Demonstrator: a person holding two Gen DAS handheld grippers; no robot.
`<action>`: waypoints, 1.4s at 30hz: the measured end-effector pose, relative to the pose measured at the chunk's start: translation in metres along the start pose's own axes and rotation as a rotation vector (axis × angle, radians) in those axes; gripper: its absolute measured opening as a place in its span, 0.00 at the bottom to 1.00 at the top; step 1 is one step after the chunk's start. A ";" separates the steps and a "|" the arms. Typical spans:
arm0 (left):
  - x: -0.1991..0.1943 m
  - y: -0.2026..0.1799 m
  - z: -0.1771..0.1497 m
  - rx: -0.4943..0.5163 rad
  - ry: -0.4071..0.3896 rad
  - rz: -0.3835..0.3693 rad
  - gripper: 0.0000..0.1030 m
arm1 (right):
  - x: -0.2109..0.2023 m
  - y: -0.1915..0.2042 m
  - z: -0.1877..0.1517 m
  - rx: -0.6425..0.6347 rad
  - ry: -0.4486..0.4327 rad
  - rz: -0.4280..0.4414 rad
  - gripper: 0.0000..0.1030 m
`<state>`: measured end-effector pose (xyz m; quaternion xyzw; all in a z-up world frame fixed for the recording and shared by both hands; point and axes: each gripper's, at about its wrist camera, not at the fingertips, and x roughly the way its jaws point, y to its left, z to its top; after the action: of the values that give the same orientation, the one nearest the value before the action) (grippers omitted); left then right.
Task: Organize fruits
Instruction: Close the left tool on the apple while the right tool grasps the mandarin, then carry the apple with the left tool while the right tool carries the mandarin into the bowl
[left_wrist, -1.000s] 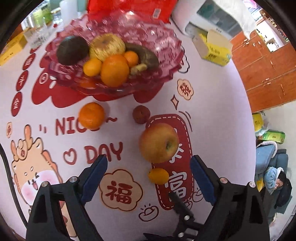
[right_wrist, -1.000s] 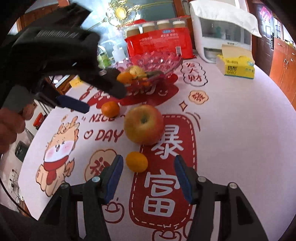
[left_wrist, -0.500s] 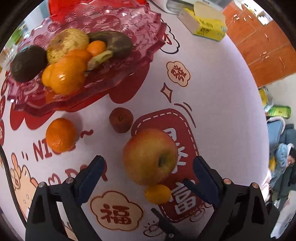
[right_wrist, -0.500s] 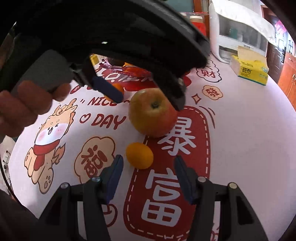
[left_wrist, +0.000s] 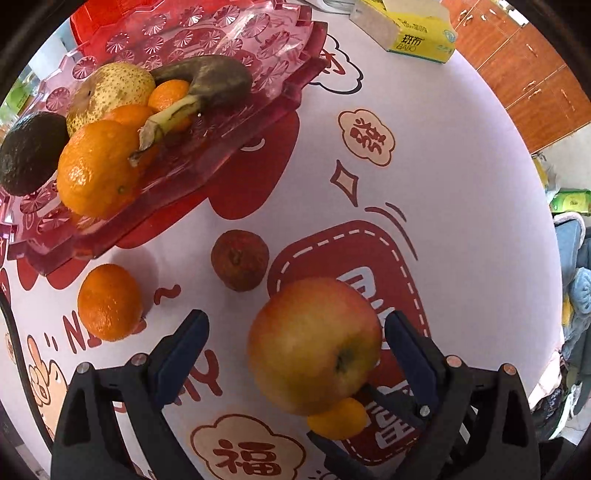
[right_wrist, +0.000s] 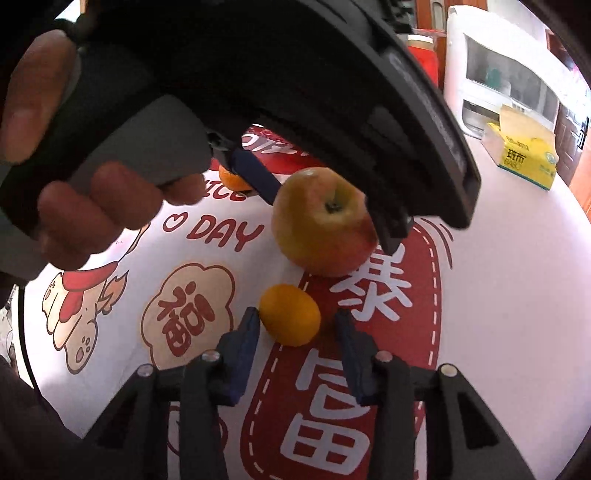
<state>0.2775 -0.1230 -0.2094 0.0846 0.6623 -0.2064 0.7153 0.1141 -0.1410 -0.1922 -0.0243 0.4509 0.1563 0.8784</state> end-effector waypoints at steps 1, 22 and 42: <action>0.002 0.001 0.001 -0.004 0.002 0.000 0.89 | 0.000 0.002 0.000 -0.005 -0.001 0.002 0.36; -0.051 0.030 -0.021 -0.072 -0.062 -0.055 0.63 | -0.008 0.006 0.016 0.001 0.009 0.045 0.30; -0.140 0.127 -0.004 -0.153 -0.347 -0.021 0.63 | -0.017 0.011 0.106 0.053 -0.124 -0.052 0.30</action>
<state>0.3203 0.0187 -0.0912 -0.0137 0.5435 -0.1745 0.8210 0.1846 -0.1149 -0.1150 -0.0027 0.3988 0.1228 0.9088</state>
